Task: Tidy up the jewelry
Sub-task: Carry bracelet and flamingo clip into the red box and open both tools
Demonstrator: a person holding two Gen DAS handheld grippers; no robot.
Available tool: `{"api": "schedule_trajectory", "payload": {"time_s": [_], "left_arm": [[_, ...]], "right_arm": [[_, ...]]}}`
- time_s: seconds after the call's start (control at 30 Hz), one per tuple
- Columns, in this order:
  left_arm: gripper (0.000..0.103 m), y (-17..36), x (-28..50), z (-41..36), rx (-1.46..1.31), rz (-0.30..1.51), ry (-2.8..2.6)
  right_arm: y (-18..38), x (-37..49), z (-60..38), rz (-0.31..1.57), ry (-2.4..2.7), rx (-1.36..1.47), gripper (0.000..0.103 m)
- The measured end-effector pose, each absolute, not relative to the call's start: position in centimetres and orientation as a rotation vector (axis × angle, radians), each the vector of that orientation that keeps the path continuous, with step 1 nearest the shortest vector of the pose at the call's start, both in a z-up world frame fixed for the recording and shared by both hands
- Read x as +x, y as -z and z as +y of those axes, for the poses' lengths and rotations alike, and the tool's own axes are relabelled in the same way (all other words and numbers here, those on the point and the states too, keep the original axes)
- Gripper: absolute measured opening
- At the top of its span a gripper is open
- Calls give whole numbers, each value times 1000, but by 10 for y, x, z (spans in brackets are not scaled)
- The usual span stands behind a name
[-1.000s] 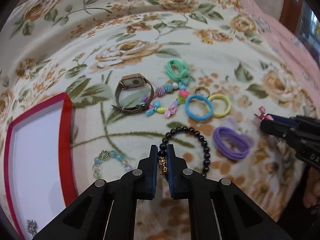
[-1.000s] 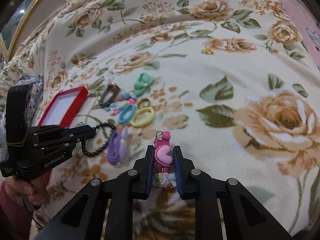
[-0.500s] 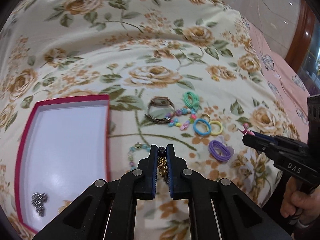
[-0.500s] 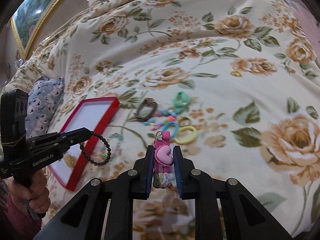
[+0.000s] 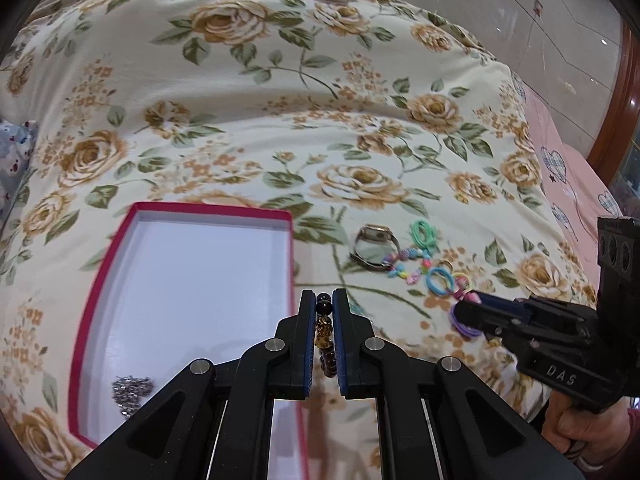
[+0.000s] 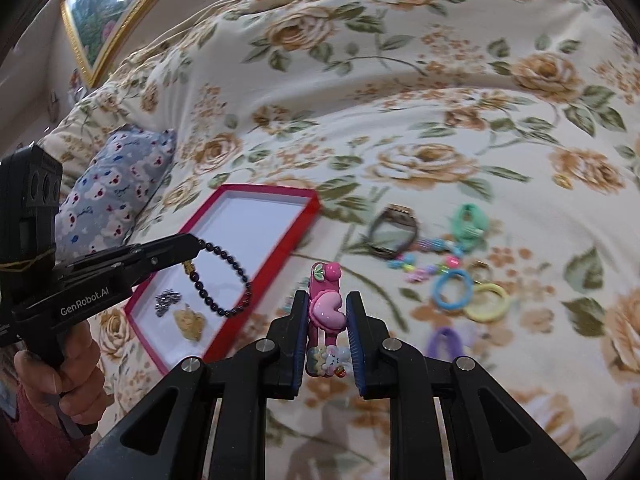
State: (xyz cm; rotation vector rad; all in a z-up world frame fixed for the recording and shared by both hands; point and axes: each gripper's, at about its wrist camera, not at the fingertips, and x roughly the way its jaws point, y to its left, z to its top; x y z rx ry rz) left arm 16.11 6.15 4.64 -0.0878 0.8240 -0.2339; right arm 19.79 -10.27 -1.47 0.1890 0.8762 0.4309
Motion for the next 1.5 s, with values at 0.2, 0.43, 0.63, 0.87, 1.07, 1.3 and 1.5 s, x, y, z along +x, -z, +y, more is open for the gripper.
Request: {"api": "schedule_trajectory", "payload": {"time_s": [0.2, 0.43, 0.63, 0.87, 1.07, 1.3, 1.5], "left_arm": [[7, -48, 162, 85, -118, 811, 186], [7, -42, 171, 116, -155, 819, 129], [7, -33, 186, 133, -172, 834, 90], [7, -11, 200, 159, -206, 868, 39], [7, 12, 211, 176, -218, 908, -17], [7, 36, 222, 184, -211, 965, -63], [8, 47, 229, 186, -213, 995, -82]], "right_arm": [[17, 210, -69, 887, -506, 171, 18], [23, 227, -24, 908, -598, 156, 18], [31, 241, 8, 932, -651, 138, 18], [51, 256, 32, 987, -666, 97, 18], [66, 264, 46, 1030, -667, 52, 18], [83, 270, 61, 1081, -667, -15, 19], [84, 272, 65, 1084, -674, -35, 19]]}}
